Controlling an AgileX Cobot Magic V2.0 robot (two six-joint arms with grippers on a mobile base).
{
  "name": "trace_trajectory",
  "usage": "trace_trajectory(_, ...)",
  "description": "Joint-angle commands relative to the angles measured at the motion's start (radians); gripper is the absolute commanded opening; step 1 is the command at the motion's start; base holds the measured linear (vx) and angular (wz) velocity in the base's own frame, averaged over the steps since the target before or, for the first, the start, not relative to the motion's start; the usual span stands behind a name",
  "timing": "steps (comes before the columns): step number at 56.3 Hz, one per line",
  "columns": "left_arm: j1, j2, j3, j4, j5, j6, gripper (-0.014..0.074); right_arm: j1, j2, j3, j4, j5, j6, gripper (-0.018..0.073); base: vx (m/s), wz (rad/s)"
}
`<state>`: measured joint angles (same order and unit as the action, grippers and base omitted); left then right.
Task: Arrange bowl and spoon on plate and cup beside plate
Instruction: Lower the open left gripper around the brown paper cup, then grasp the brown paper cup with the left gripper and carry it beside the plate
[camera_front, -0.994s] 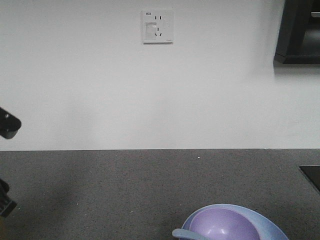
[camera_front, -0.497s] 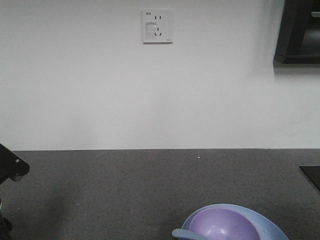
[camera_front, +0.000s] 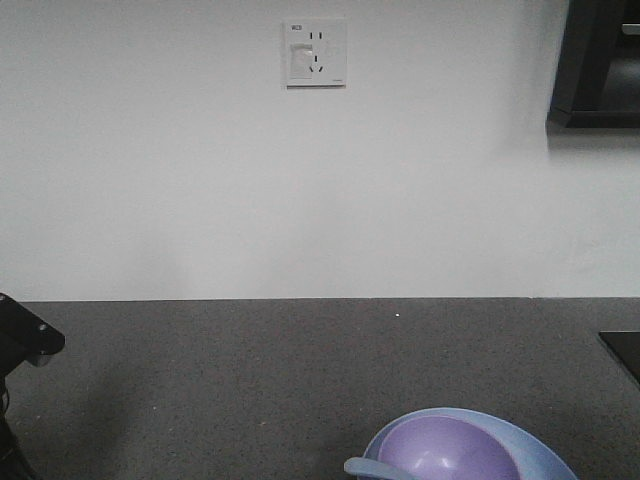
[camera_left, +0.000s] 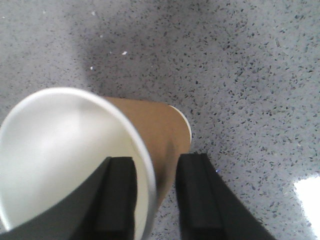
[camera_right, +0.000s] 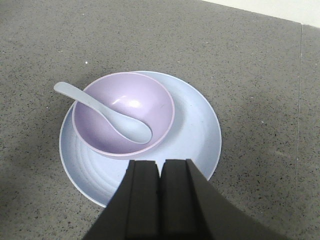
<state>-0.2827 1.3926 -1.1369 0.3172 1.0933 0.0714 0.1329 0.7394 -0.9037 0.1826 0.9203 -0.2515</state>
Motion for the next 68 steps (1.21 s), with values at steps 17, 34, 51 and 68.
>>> trace_trajectory(17, -0.003, -0.05, -0.067, -0.059, 0.006, 0.058, -0.0008, 0.0, -0.004, -0.027, 0.008, -0.059, 0.001, -0.0012, 0.0, 0.0)
trace_trajectory(34, -0.095, -0.082, -0.367, -0.37, 0.08, 0.246, -0.0004, 0.0, -0.004, -0.027, 0.008, -0.059, 0.001, -0.0012, 0.0, 0.0)
trace_trajectory(51, -0.301, 0.089, -0.607, -0.389, 0.117, 0.202, 0.0, 0.0, -0.004, -0.027, 0.006, -0.06, 0.002, -0.0012, 0.0, 0.0)
trace_trajectory(68, -0.461, 0.286, -0.619, -0.387, 0.129, 0.177, 0.0, 0.0, -0.004, -0.027, 0.006, -0.059, 0.002, -0.0011, 0.0, 0.0)
